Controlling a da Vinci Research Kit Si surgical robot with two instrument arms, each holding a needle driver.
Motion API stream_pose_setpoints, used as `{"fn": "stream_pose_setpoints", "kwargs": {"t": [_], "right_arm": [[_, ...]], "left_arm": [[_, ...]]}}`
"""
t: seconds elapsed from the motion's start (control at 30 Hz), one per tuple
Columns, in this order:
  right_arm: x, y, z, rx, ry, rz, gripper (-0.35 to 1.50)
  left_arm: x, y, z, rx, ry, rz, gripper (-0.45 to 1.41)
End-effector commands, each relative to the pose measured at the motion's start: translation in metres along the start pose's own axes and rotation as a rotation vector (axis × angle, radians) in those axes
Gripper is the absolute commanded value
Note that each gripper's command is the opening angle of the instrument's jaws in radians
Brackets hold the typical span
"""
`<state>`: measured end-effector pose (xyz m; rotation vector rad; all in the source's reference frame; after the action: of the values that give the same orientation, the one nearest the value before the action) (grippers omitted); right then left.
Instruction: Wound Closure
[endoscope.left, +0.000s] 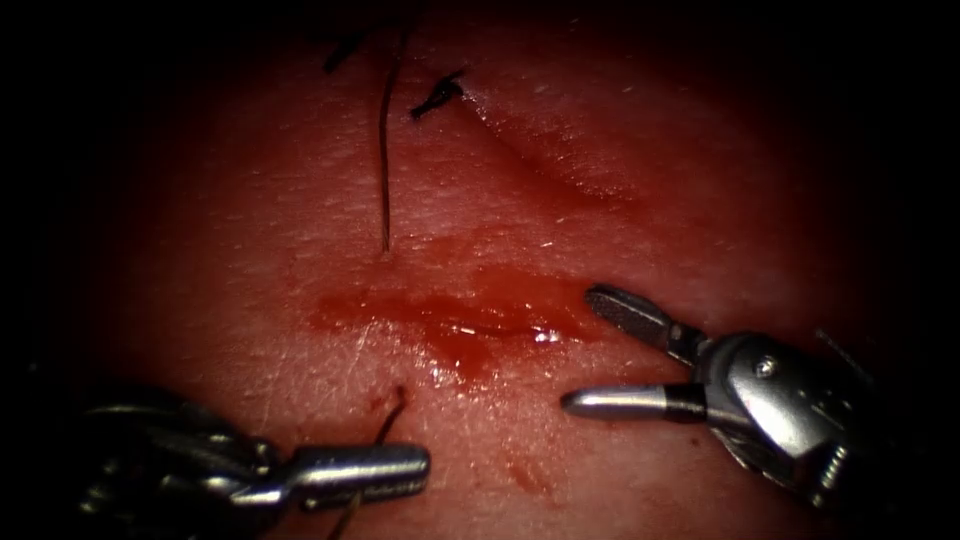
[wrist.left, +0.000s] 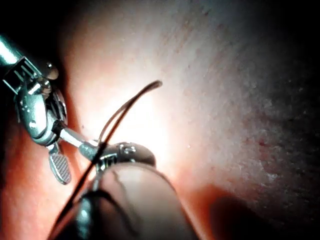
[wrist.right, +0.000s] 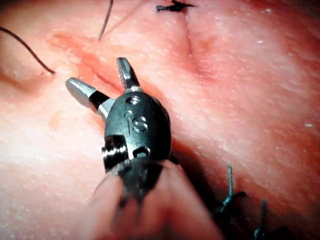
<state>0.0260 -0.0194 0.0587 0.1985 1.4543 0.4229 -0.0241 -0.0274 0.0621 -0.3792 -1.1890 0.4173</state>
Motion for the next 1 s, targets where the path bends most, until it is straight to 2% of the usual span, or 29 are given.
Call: {"fn": "stream_pose_setpoints", "kwargs": {"t": [0.03,0.13,0.17,0.3,0.47,0.67,0.77,0.83,0.9,1.0], "right_arm": [[0.0,-0.0002,0.0014,0.034,0.0,-0.053,1.38],[0.0006,-0.0022,0.0031,0.106,-0.01,-0.156,1.4],[0.0014,-0.0037,0.0047,0.133,-0.03,-0.231,1.41],[0.0038,-0.0052,0.0078,0.139,-0.009,-0.335,1.41],[0.0058,-0.0049,0.0105,0.084,-0.015,-0.419,1.41],[0.006,-0.0047,0.0118,0.068,-0.014,-0.429,1.41],[0.0061,-0.005,0.0119,0.062,-0.003,-0.429,1.35],[0.006,-0.0054,0.0118,0.064,-0.002,-0.449,1.15],[0.0056,-0.0058,0.0117,0.066,0.001,-0.484,0.68],[0.005,-0.0059,0.0114,0.071,0.0,-0.507,-0.33]], "left_arm": [[0.0003,0.0001,0.0006,0.0,0.001,-0.001,-0.45],[0.0009,0.0003,0.0004,0.001,0.0,-0.002,-0.45],[0.0011,0.0003,0.0004,0.001,0.0,-0.001,-0.45],[0.001,0.0003,0.0006,-0.001,0.005,0.004,-0.45],[0.0008,0.0001,0.0006,0.002,-0.005,-0.001,-0.45],[0.0008,0.0,0.0004,0.003,-0.007,-0.017,-0.45],[0.0008,-0.0001,0.0006,0.003,-0.008,-0.023,-0.45],[0.0008,-0.0001,0.0008,0.0,-0.01,-0.022,-0.45],[0.0008,-0.0002,0.0007,0.003,-0.01,-0.022,-0.45],[0.0008,-0.0002,0.0006,0.004,-0.011,-0.028,-0.45]]}}
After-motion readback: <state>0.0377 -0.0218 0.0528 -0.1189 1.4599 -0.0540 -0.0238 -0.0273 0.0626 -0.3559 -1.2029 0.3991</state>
